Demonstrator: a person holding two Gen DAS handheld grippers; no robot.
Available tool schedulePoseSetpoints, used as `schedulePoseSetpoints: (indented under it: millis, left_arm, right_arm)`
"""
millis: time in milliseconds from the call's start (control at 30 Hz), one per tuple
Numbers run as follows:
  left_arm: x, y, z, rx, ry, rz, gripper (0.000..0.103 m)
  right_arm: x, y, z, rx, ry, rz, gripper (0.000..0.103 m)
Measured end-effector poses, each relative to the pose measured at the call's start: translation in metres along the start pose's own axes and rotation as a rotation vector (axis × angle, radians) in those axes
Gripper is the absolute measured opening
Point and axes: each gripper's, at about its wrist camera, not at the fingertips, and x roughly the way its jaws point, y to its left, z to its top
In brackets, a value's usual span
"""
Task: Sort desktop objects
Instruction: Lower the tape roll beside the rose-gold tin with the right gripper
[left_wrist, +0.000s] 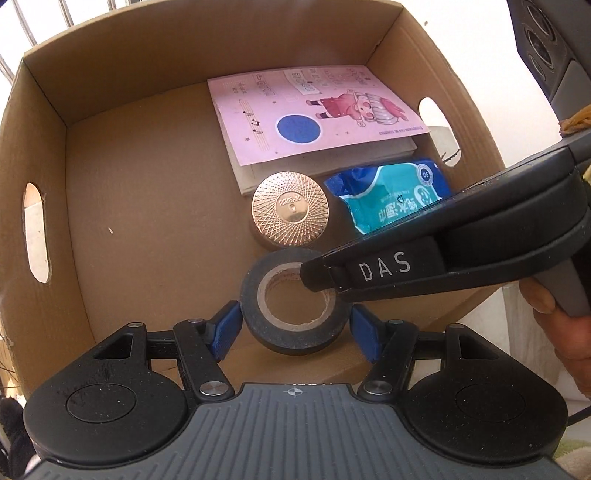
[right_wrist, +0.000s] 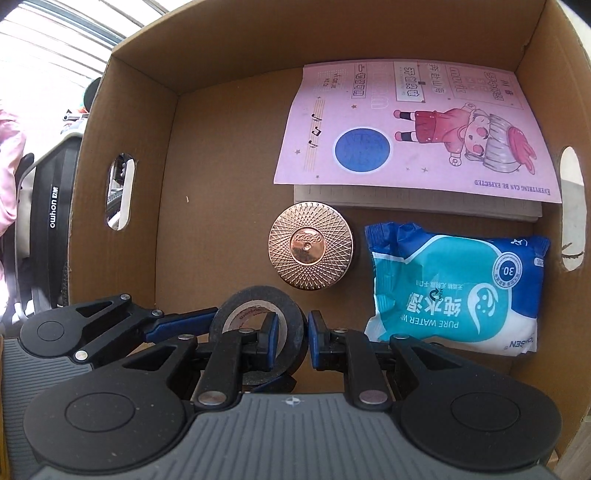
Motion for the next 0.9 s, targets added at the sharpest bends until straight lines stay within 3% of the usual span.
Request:
schedulePoseSetpoints:
  millis: [433,533,700,900]
  left_arm:
    - [0.029,0.008,0.007,0.019,0.024,-0.096,0.066]
    - [0.028,0.010,0.006,0.018,0.004,-0.100,0.068]
    - [0.021,0.015,0.005,0.023,-0.009,-0.090,0.075]
    - [0.017,0.031,0.000,-0.017,0.013,-0.118,0.075]
  right_arm:
    - [0.017,-0.009,0.001,0.025,-0.002,-0.074,0.019]
    - [0.019,-0.009,-0.002,0.022,-0.010,-0.092,0.012]
    - [0.018,-0.013,-0.003,0.041,-0.022,-0.086,0.011]
    - [0.013,-0.025,-0.006,0.084,-0.013,-0.065,0.012]
